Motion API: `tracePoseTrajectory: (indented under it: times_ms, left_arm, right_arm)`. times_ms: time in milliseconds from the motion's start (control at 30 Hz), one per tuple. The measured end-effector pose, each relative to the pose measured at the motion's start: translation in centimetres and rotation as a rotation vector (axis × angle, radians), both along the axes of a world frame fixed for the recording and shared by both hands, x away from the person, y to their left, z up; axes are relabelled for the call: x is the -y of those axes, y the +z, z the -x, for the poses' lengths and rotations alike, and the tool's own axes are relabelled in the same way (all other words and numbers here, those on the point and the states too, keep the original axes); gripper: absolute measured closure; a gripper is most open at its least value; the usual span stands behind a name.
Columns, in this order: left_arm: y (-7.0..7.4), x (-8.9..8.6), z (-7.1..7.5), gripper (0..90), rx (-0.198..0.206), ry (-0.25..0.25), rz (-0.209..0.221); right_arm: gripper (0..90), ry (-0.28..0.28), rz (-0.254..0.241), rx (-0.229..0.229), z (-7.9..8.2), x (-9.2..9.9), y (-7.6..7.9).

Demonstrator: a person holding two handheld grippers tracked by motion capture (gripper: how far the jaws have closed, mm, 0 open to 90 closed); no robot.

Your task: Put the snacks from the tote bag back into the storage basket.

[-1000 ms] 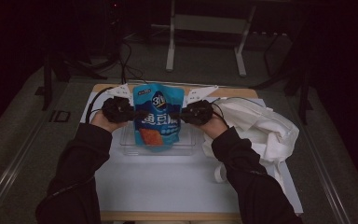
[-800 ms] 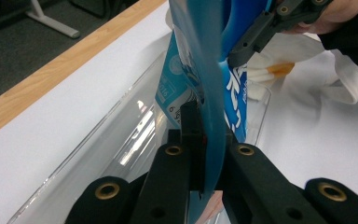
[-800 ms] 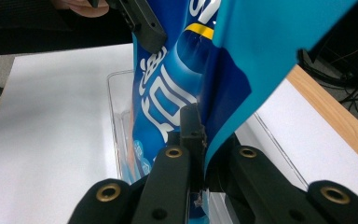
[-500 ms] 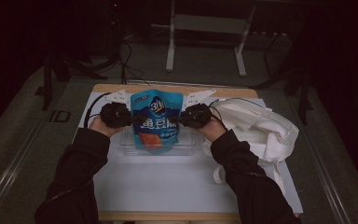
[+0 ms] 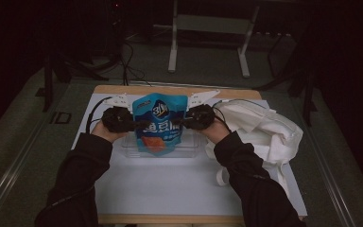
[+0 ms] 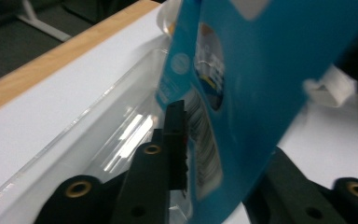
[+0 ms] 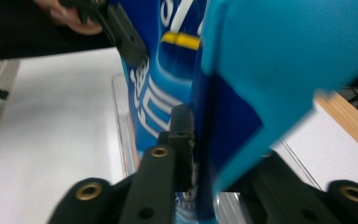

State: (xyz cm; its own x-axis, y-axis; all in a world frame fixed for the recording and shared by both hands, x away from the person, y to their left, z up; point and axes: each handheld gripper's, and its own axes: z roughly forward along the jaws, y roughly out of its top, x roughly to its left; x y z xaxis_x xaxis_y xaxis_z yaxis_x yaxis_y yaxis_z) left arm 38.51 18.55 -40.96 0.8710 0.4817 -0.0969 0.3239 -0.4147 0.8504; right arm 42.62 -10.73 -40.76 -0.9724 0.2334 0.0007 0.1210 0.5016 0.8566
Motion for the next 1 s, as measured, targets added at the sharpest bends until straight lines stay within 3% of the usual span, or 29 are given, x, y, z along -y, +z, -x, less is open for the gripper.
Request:
tracePoseTrajectory:
  times_ms: [133,400,467,533,600,633,700,833,1000]
  left_arm:
    - [0.1,0.7,0.5,72.3,0.037,0.012,0.006]
    - [0.4,0.5,0.9,42.1,0.019,0.046,0.047]
    - [0.5,0.3,0.9,36.1,-0.004,0.009,0.053]
    - [0.6,0.3,1.0,29.6,-0.012,0.040,0.048]
    - [0.7,0.2,1.1,24.3,-0.025,0.049,0.063]
    - [0.7,0.2,1.2,22.9,-0.011,0.060,0.062]
    - [0.8,0.1,1.5,13.3,-0.001,0.095,0.077]
    - [1.0,-0.1,2.0,9.1,0.018,0.133,0.074]
    - [1.0,-0.4,2.6,1.2,-0.002,0.153,0.092]
  right_arm:
    - [65.2,0.002,0.009,-0.007,0.1,0.0,0.4]
    - [38.5,-0.035,-0.003,0.040,0.5,0.9,1.8]
    - [31.0,-0.044,0.000,0.029,0.5,1.1,1.8]
    - [26.0,-0.047,-0.009,-0.005,0.5,1.2,1.8]
    - [15.8,-0.060,-0.016,0.001,0.7,1.4,1.7]
    - [13.3,-0.061,-0.016,0.000,0.7,1.5,1.7]
    - [13.5,-0.061,-0.028,-0.015,0.8,1.7,1.7]
    - [11.2,-0.060,-0.023,-0.017,1.1,2.1,1.9]
    - [13.2,-0.091,-0.029,0.002,1.4,2.9,2.4]
